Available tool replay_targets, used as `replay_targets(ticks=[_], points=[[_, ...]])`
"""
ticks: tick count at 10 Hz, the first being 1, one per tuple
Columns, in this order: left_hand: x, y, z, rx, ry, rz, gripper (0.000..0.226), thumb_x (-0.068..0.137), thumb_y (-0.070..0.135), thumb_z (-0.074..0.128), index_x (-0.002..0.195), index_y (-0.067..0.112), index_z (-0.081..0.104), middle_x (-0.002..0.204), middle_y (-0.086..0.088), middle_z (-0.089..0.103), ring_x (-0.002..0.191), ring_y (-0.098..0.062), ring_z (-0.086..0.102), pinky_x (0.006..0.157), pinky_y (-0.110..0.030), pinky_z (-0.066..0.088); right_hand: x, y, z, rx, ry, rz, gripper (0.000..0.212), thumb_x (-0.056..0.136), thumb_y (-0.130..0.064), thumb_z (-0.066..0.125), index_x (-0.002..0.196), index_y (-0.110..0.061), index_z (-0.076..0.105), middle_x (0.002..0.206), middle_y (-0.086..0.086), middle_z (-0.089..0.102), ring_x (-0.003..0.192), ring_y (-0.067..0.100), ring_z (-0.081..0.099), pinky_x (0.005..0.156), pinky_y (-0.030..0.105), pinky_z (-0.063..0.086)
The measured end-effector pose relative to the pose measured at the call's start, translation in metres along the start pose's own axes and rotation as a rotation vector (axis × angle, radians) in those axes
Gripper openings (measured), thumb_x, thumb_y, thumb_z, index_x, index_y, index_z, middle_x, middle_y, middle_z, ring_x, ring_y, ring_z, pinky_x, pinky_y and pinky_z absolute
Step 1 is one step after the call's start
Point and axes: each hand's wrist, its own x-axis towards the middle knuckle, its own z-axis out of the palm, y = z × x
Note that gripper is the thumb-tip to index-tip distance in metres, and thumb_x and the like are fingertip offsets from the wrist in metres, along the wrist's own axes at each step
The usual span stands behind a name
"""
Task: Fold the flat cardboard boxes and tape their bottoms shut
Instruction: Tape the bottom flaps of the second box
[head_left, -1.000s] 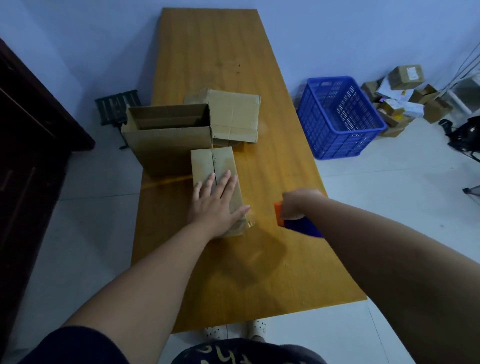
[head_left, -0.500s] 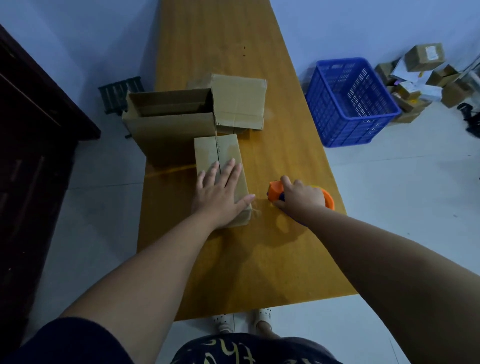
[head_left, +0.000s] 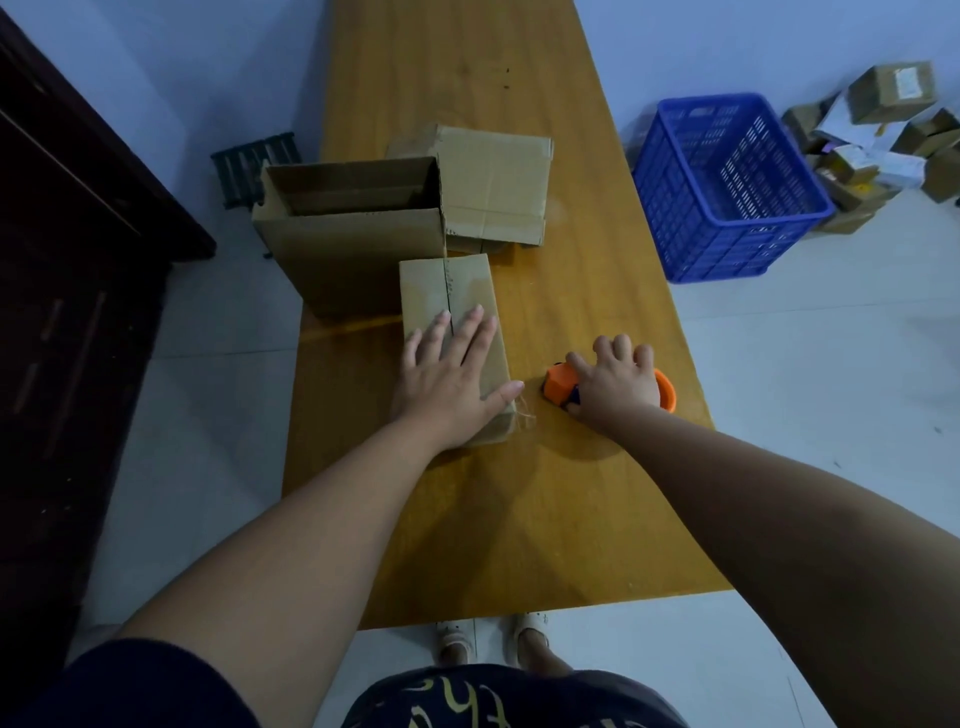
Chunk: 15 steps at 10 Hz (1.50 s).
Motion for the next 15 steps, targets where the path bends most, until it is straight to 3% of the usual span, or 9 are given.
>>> replay_targets(ticks=[3,7,9,12,13,14,15], points=[[-0.001,0.001,-0.001,-0.005,0.001,0.000,0.082,0.086,0.073,0.010,0.151,0.030,-0.011,0.160,0.008,-0.016,0.147,-0.023,-0.013,0.116,-0.047,-0.005,0.002,-0.004,0.002,-0.048,0.042,-0.066,0.059,0.095,-0.042,0.049,0.145,-0.016,0.032,0.144,0.009,0.040,0.136,0.031,0.029,0.111,0.050,0.020],[-0.001,0.001,-0.002,-0.005,-0.005,0.002,0.081,0.087,0.072,0.011,0.151,0.029,-0.012,0.159,0.007,-0.017,0.147,-0.023,-0.014,0.116,-0.046,-0.006,0.008,-0.003,-0.002,0.087,-0.022,0.002,0.066,0.092,-0.042,0.057,0.147,-0.028,0.024,0.148,0.013,0.032,0.140,0.034,0.023,0.113,0.055,0.014],[-0.001,-0.001,-0.001,-0.005,0.003,-0.001,0.082,0.085,0.073,0.008,0.151,0.030,-0.013,0.160,0.008,-0.016,0.147,-0.023,-0.014,0.116,-0.046,-0.006,0.012,-0.002,-0.001,0.264,-0.070,0.055,0.068,0.089,-0.038,0.061,0.147,-0.031,0.026,0.148,0.012,0.031,0.138,0.035,0.025,0.111,0.055,0.024],[-0.002,0.002,-0.003,-0.002,0.003,-0.002,0.081,0.087,0.072,0.011,0.152,0.029,-0.011,0.160,0.007,-0.016,0.147,-0.023,-0.013,0.116,-0.046,-0.006,0.019,0.001,0.000,0.363,-0.079,0.031,0.085,0.084,-0.050,0.066,0.151,-0.035,0.017,0.154,0.009,0.028,0.142,0.035,0.021,0.112,0.056,0.024],[-0.001,0.001,-0.001,-0.004,0.000,-0.004,0.081,0.086,0.073,0.010,0.151,0.030,-0.011,0.159,0.008,-0.017,0.147,-0.023,-0.014,0.116,-0.046,-0.006,0.017,-0.004,-0.007,0.533,0.029,0.076,0.073,0.089,-0.057,0.056,0.149,-0.035,0.022,0.151,0.008,0.033,0.141,0.032,0.024,0.112,0.054,0.023],[-0.002,0.001,-0.002,-0.006,-0.006,-0.002,0.082,0.083,0.074,0.005,0.151,0.030,-0.011,0.159,0.009,-0.017,0.147,-0.022,-0.014,0.116,-0.046,-0.007,0.008,-0.016,-0.015,0.949,0.331,0.237,0.034,0.098,-0.038,0.050,0.129,-0.024,0.051,0.125,0.003,0.056,0.122,0.023,0.048,0.103,0.043,0.040],[-0.003,0.000,-0.004,-0.018,-0.016,0.008,0.084,0.080,0.073,0.001,0.151,0.030,-0.011,0.159,0.008,-0.018,0.147,-0.022,-0.015,0.116,-0.046,-0.007,-0.005,-0.024,-0.020,1.251,0.314,0.301,0.015,0.098,-0.026,0.051,0.106,-0.018,0.062,0.097,-0.005,0.065,0.094,0.014,0.062,0.086,0.037,0.052]])
